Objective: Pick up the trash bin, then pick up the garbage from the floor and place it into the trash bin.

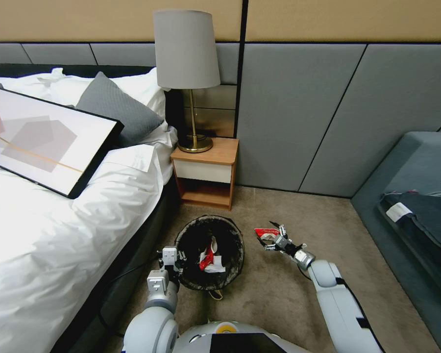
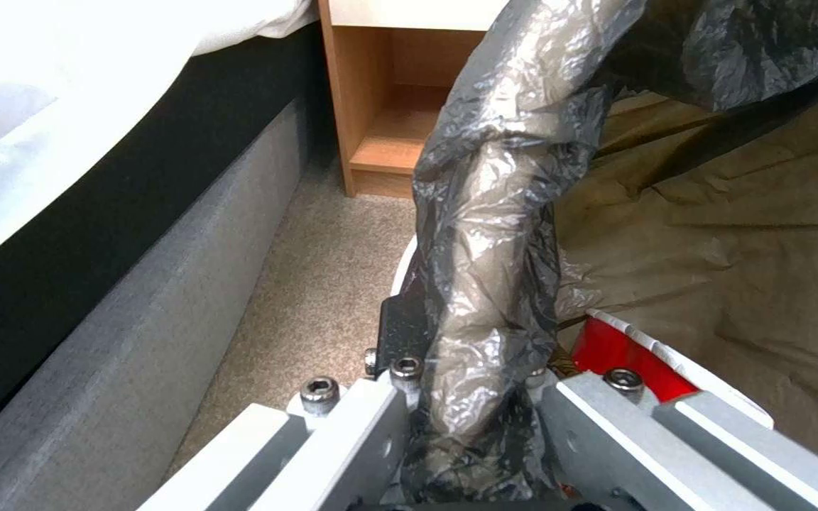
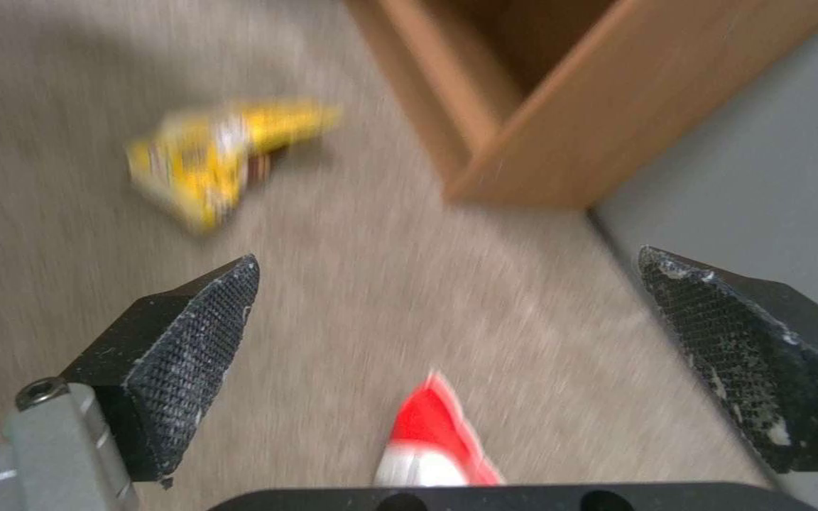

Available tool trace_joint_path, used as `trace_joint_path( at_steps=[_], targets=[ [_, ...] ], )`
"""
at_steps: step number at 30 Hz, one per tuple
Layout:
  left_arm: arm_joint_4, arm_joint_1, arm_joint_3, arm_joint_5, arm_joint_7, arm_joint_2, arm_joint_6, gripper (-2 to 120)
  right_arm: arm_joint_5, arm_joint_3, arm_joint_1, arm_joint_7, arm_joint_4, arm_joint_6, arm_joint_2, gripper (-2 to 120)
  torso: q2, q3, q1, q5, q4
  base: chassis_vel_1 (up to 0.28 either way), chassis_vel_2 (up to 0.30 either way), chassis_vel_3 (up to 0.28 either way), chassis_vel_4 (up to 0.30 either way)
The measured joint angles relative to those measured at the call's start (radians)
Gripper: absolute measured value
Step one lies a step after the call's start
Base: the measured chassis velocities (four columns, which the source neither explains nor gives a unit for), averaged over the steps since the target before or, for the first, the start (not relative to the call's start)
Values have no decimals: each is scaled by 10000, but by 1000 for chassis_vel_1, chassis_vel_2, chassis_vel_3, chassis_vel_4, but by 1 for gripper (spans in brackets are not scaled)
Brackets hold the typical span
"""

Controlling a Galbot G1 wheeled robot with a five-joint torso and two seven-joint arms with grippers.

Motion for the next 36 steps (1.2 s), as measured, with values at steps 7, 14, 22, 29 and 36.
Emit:
trace_joint_path(
  at_steps=[7,14,22,29,36],
  targets=[
    [-57,81,-79,29,-21,-19,-8,0,-410,-215,749,671,-1859,153,-329,100,0,0,0,0,-4,0,0,0,0],
    [-57,86,-97,49,-34,-37,-42,0,-594,-557,1155,1560,-2821,138,-408,100,0,0,0,0,-2,0,0,0,0],
    [-57,103,-144,57,-47,-39,-68,0,-1107,-754,1609,3058,-3642,-160,-259,100,0,0,0,0,-2,0,0,0,0],
    [-58,115,-161,59,-52,-41,-69,0,-1057,-822,1917,3399,-4084,-235,-174,100,0,0,0,0,-1,0,0,0,0],
    [-124,201,-198,105,-63,-53,-69,0,-1006,-896,2409,3629,-4789,-333,-62,100,0,0,1,1,-3,0,0,0,0]
  ],
)
